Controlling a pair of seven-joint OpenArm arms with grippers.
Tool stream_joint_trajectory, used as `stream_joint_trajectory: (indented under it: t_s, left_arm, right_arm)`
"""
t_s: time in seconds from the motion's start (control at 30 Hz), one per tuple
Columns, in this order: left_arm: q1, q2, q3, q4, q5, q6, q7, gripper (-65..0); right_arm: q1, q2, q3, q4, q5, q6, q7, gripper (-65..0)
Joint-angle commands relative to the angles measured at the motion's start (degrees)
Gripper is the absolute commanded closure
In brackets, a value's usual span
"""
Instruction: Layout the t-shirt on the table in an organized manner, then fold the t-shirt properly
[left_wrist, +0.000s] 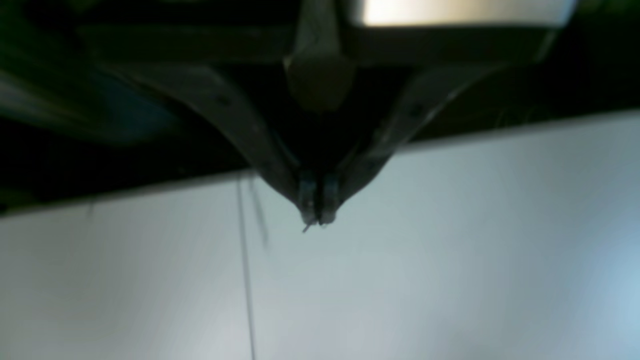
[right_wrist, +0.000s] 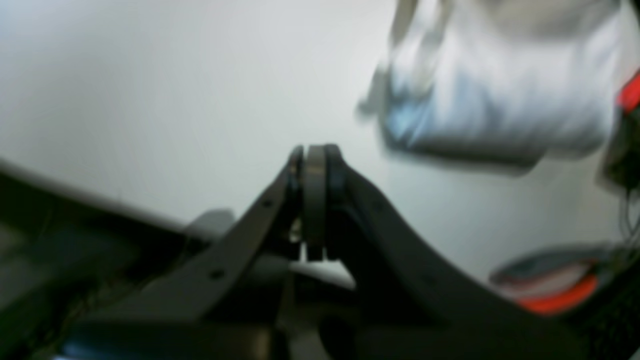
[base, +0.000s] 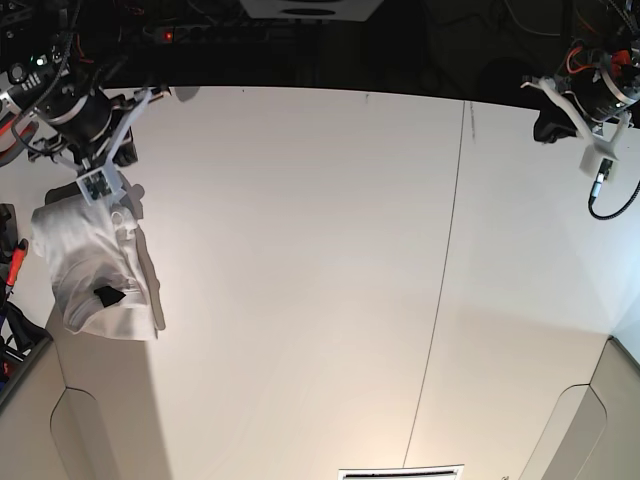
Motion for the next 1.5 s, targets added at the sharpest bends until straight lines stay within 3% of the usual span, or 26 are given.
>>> stream_joint_trajectory:
  t_s: [0.0,0.2,0.4,0.47,0.6,0.67,0.73,0.87,1.03,1.2,1.33,1.47]
  left_arm:
    - [1.97,-1.38,-0.28,0.83,-0.72,-0.31,-0.74,0.0]
    - [10.03,-6.10,-0.28,-7.96,1.66,-0.28,-6.32,0.0]
    - [12.13,-10.82,-0.22,-27.74,1.60,-0.33,-20.70,0.0]
    - [12.09,-11.08,-0.22,-34.58,1.60,-0.33,-26.40,0.0]
    - [10.80,-11.06,1.62,-46.14,1.62,-0.33,-36.44,0.0]
    - [8.66,-10.99,4.39,-50.95,1.66,-0.31,-38.05,0.0]
    - [6.10,-10.34,8.22,-55.25,1.68,-0.33,-38.36,0.0]
    - [0.48,-6.49,15.98,-62.03,5.03,-0.28,-41.42,0.0]
    - [-6.93,0.46,24.63,-65.88,14.45,0.04,-42.99,0.0]
    - [-12.26,6.97,32.74,-68.02,23.37,7.80,-44.39,0.0]
    - [-15.28,10.10,37.73,-69.99,28.50,13.22,-45.29,0.0]
    - [-16.70,10.91,40.09,-72.41,29.83,16.76,-49.11,0.0]
  right_arm:
    - [-1.40,1.68,0.35,0.83,-0.24,-0.17,1.03,0.0]
    - [-10.05,5.90,0.35,-4.33,1.81,-0.11,1.11,0.0]
    - [-11.08,9.31,0.22,-22.25,10.36,0.17,1.92,0.0]
    - [-10.73,9.62,0.22,-30.34,14.16,2.25,4.22,0.0]
    - [-8.79,9.60,-0.70,-46.75,21.55,11.08,13.99,0.0]
    - [-6.34,9.55,-2.56,-54.69,23.21,14.95,17.03,0.0]
    - [-3.82,9.11,-5.18,-62.12,23.63,15.47,20.39,0.0]
    - [0.96,7.15,-10.73,-74.82,23.58,15.23,28.79,0.0]
    - [7.37,2.27,-14.43,-83.82,22.71,12.74,28.98,0.0]
    - [11.41,-2.34,-17.07,-86.20,22.34,11.04,28.98,0.0]
    - [13.90,-5.68,-19.67,-86.23,20.11,5.14,29.24,0.0]
    - [15.26,-8.96,-22.91,-86.20,17.86,-0.94,32.98,0.0]
